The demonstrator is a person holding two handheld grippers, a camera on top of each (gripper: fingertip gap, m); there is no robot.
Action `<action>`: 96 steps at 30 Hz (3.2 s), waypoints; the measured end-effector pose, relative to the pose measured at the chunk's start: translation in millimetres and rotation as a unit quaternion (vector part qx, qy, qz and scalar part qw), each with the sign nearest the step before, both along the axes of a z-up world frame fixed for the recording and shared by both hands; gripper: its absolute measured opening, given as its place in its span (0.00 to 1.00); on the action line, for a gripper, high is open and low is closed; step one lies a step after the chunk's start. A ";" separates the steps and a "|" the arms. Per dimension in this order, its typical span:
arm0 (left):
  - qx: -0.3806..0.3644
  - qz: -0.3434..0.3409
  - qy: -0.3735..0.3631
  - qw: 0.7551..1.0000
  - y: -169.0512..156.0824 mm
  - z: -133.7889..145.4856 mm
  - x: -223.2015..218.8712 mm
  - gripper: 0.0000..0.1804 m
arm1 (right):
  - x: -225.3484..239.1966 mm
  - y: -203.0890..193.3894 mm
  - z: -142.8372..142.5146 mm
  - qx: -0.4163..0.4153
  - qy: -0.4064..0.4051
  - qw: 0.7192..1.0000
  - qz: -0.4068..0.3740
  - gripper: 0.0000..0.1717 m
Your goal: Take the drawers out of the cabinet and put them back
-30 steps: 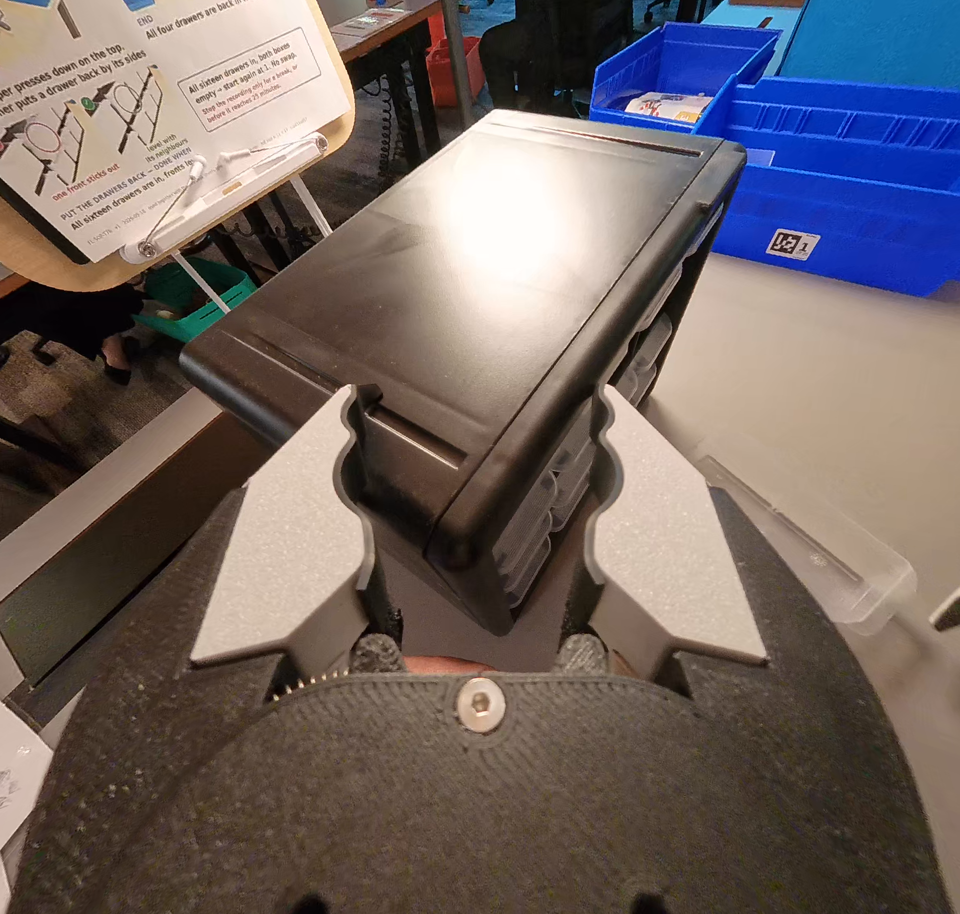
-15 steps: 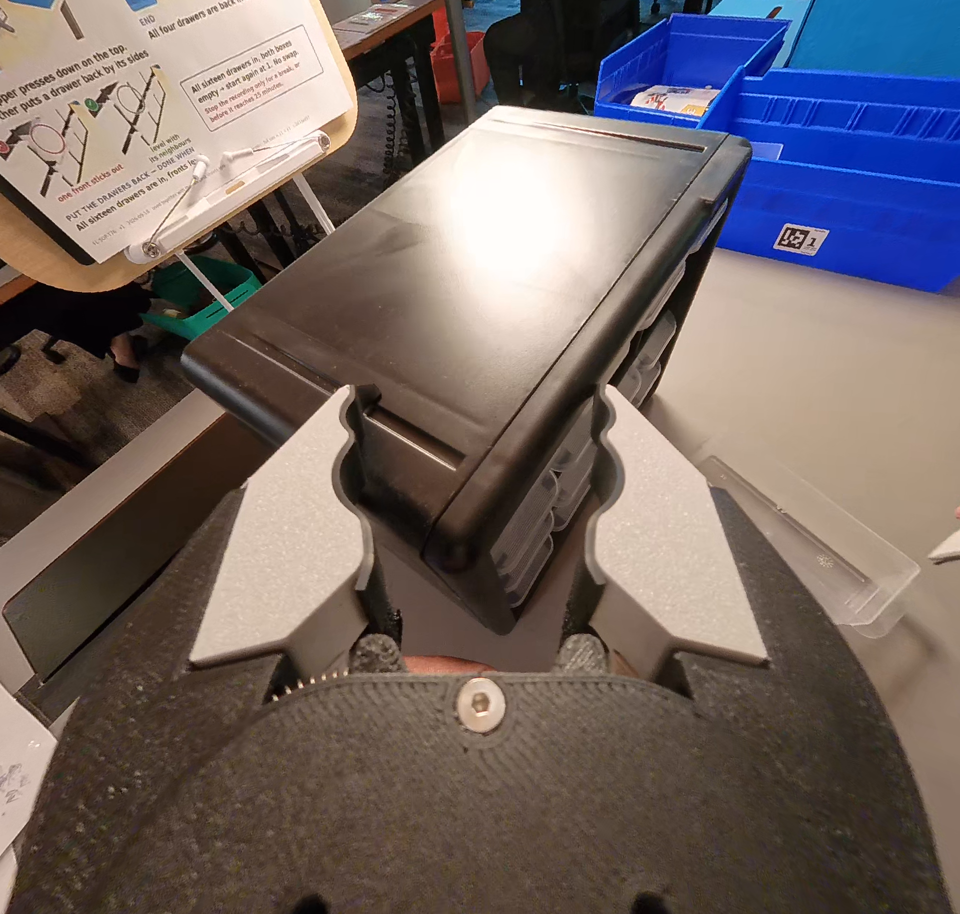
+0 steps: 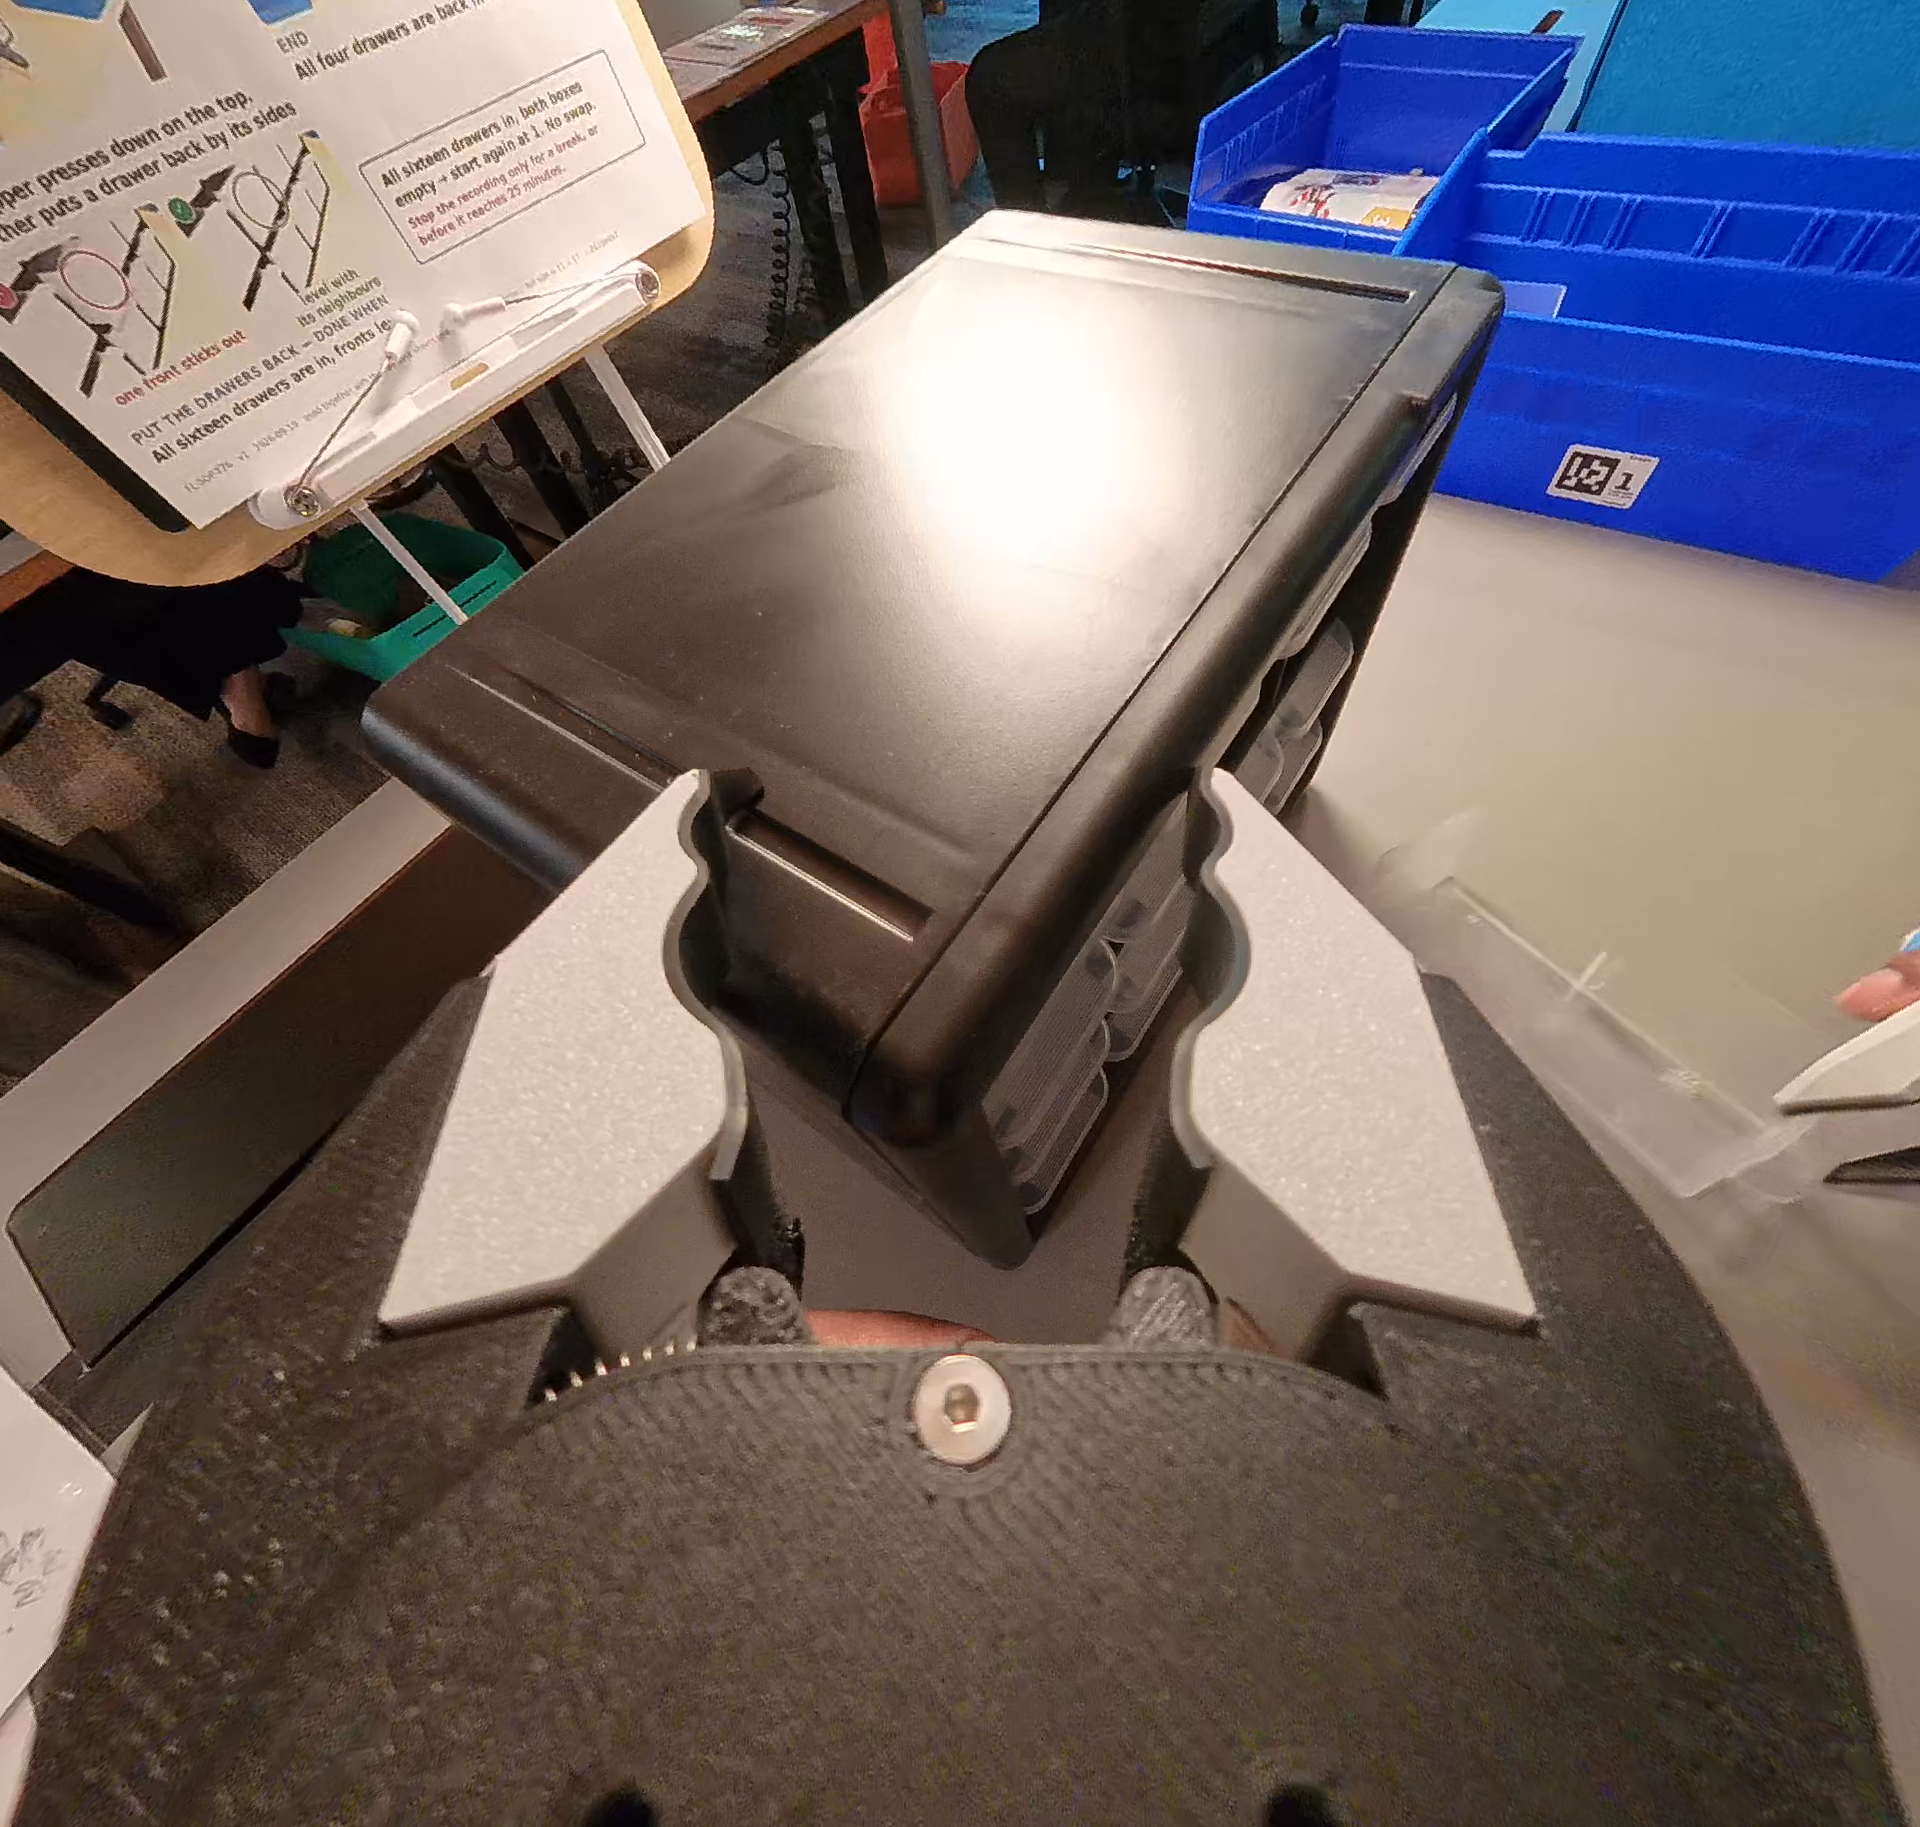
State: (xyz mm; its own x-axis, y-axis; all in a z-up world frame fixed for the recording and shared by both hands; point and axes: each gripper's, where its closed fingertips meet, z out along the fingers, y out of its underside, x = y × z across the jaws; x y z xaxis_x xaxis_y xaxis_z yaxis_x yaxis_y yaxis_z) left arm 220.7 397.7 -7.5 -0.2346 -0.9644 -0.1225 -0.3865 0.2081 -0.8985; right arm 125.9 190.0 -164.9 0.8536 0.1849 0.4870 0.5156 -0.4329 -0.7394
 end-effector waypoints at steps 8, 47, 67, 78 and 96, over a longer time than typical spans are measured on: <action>-0.001 0.000 0.000 1.000 0.1 0.0 0.1 0.49 | 36.2 -37.5 91.7 0.125 0.106 0.985 -0.048 0.11; 0.008 -0.002 0.000 1.000 0.3 -0.8 0.0 0.50 | 330.7 -196.7 107.6 0.127 0.152 0.906 -0.373 0.21; 0.011 0.001 0.002 1.000 0.1 -1.2 -0.1 0.50 | 100.5 121.0 90.8 0.235 0.566 0.783 -0.111 0.21; 0.006 -0.003 -0.001 1.000 0.4 -1.0 -0.3 0.49 | 106.8 156.8 88.6 0.255 0.622 0.727 -0.138 0.18; 0.012 -0.001 0.002 1.000 0.3 -1.4 -0.3 0.50 | 38.8 84.0 98.0 0.296 0.652 0.694 -0.076 0.04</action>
